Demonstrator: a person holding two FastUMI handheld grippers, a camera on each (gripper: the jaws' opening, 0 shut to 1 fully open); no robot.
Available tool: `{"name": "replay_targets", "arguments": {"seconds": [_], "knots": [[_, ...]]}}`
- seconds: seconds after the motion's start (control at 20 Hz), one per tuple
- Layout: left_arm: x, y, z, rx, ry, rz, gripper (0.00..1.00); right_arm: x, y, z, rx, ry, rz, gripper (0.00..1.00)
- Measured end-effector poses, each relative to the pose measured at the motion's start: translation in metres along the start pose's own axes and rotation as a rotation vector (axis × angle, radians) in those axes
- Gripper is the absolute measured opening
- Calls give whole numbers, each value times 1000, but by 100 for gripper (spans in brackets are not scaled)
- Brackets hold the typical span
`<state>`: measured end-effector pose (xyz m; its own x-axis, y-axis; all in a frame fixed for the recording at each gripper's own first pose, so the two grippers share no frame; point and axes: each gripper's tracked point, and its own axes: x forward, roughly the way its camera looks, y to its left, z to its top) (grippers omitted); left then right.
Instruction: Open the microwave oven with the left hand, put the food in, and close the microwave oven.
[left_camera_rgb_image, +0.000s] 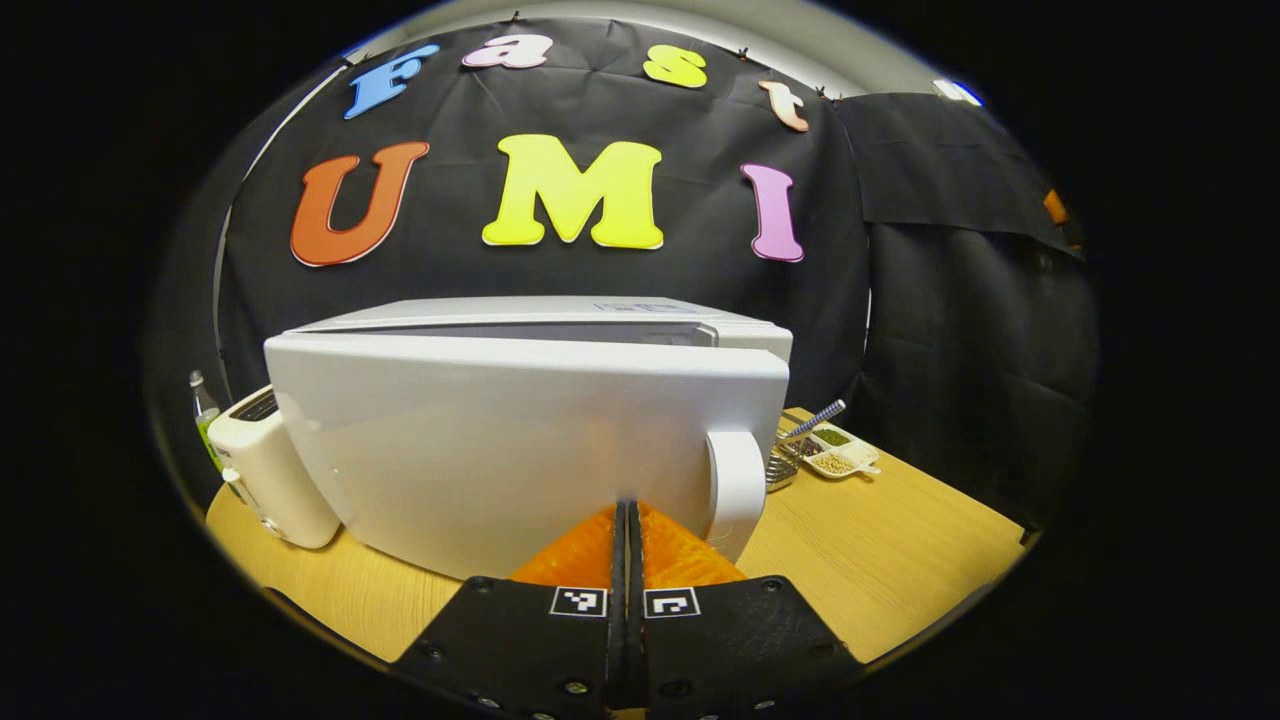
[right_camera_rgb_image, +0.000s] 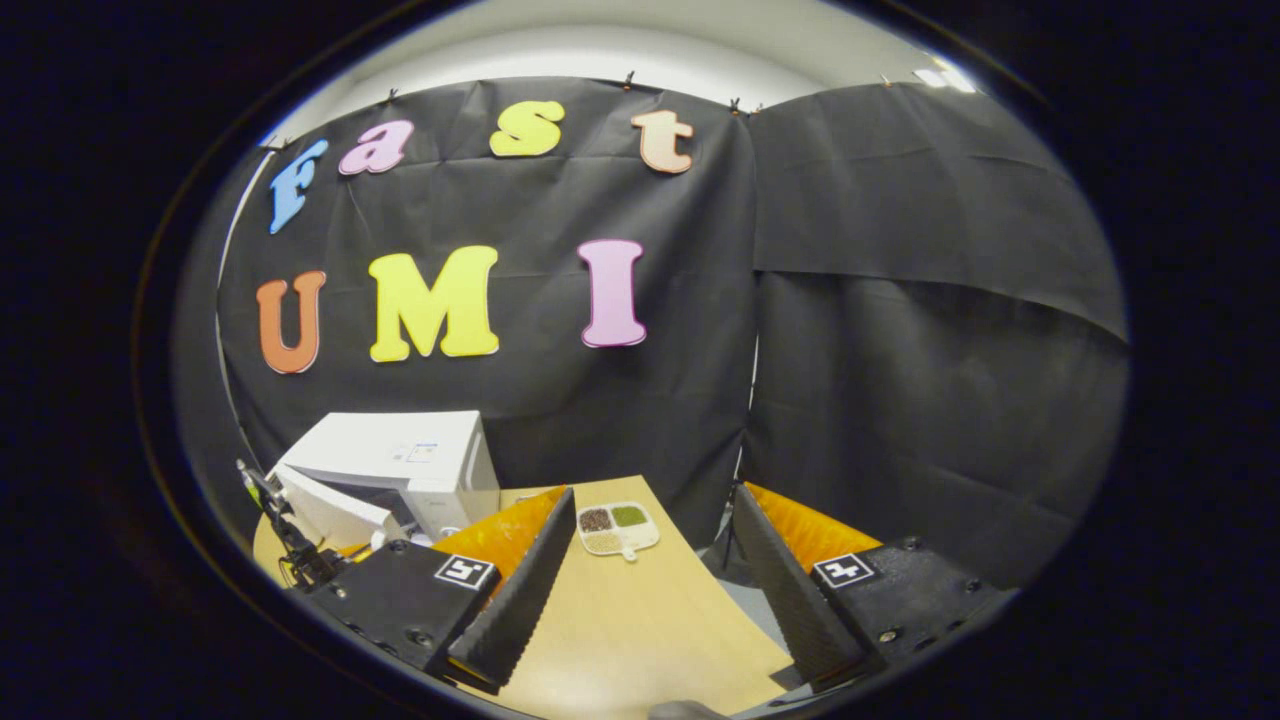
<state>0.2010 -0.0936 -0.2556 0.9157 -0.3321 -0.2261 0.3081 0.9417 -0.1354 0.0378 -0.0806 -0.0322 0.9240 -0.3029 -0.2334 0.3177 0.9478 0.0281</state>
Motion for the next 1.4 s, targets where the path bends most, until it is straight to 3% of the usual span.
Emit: {"name": "replay_targets", "arguments": {"seconds": [0.05,0.1,0.2,0.25,0.3,0.65,0.8,0.95,1.05,1.1,1.15,1.2,1.25,1.4], "knots": [[8,-2,3,2,-4,-1,10,4,-3,-2,6,6,-5,100],[17,-4,7,10,-8,0,0,7,-5,-2,9,12,-10,100],[30,-10,13,17,-13,-11,0,12,-5,-2,18,18,-13,100],[36,-11,18,21,-19,-7,10,15,-4,-4,17,23,-14,100],[42,-8,21,25,-21,0,0,17,-4,-5,17,27,-14,100],[50,-7,25,1,-23,11,0,25,1,-7,27,46,-6,100],[56,-7,24,-59,-15,43,0,24,9,-5,27,46,10,100],[51,6,15,-17,24,98,0,17,18,0,14,26,30,100],[38,3,21,-37,6,66,0,12,23,6,12,8,41,100],[32,8,19,-43,9,80,2,9,25,7,11,1,47,92],[22,18,17,-38,13,114,52,7,30,7,5,-5,57,100],[10,24,17,-41,20,131,81,4,34,7,-4,-8,62,100],[-3,26,22,-55,12,129,96,3,39,8,-14,-17,73,100],[-52,42,47,-48,-19,178,91,-5,63,12,-47,-40,120,100]]}}
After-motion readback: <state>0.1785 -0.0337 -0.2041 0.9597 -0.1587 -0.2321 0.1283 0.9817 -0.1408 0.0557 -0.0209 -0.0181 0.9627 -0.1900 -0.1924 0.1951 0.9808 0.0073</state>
